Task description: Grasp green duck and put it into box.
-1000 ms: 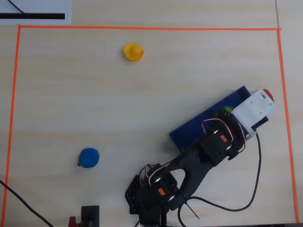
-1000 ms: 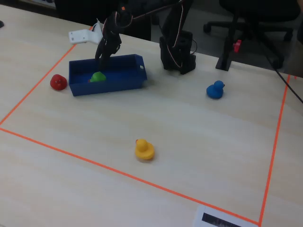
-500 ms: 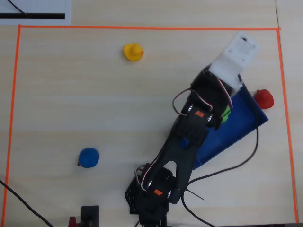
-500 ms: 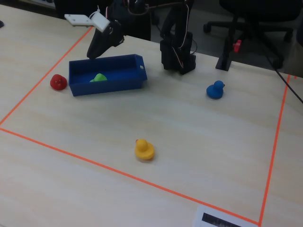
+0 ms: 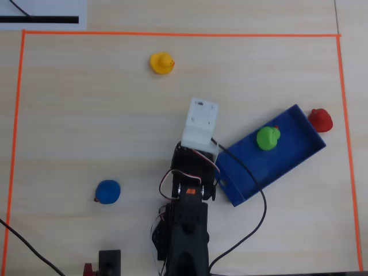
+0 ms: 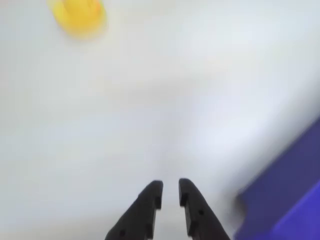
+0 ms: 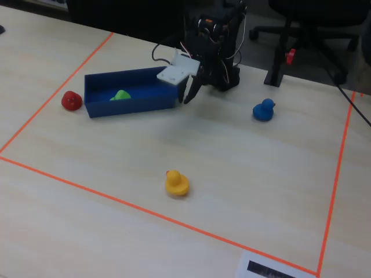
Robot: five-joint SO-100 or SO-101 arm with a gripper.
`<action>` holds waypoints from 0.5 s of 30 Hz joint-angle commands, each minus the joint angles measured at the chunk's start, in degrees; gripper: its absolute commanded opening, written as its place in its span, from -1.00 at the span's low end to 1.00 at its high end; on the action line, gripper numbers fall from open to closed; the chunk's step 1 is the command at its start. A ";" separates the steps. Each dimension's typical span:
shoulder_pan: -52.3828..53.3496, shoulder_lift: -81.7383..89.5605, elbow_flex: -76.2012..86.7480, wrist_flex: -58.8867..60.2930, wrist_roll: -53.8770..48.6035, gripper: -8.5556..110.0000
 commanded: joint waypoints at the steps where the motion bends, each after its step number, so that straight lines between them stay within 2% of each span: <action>1: -2.37 12.04 8.17 4.48 -0.53 -0.85; 8: -5.45 15.56 16.26 1.05 -1.32 -0.85; 15: -13.18 17.93 16.35 6.06 -0.70 -0.85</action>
